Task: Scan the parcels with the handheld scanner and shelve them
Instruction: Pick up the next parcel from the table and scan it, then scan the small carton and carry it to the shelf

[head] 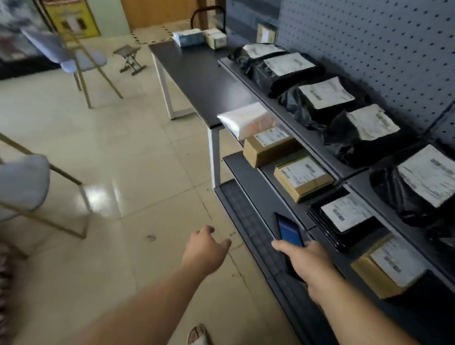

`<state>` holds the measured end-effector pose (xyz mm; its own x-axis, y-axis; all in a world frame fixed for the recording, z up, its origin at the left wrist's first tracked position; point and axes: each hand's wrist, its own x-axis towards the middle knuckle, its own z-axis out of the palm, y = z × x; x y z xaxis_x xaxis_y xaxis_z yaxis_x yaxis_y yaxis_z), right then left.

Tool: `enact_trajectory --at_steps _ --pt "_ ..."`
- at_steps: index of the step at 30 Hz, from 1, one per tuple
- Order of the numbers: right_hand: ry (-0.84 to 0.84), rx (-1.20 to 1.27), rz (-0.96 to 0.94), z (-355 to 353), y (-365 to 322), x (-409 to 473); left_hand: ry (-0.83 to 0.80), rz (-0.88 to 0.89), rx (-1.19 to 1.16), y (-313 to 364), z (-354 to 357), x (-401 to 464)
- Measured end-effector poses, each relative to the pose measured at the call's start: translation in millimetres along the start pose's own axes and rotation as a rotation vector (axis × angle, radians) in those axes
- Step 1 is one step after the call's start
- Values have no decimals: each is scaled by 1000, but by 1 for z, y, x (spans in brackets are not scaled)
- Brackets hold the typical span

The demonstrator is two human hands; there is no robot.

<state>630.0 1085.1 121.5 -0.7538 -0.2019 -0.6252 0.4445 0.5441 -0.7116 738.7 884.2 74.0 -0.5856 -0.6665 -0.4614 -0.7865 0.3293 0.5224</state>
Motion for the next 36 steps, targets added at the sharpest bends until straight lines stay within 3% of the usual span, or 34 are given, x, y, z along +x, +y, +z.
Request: enact_trajectory --at_steps 10,19,36 --pt "-115 -183 -116 165 -97 35 91 -98 17 -83 -121 89" --pt "-222 -394 -176 272 -187 95 135 -178 28 -115 -194 172" --pt "-478 -544 -291 432 -434 273 251 -337 29 -69 -350 415"
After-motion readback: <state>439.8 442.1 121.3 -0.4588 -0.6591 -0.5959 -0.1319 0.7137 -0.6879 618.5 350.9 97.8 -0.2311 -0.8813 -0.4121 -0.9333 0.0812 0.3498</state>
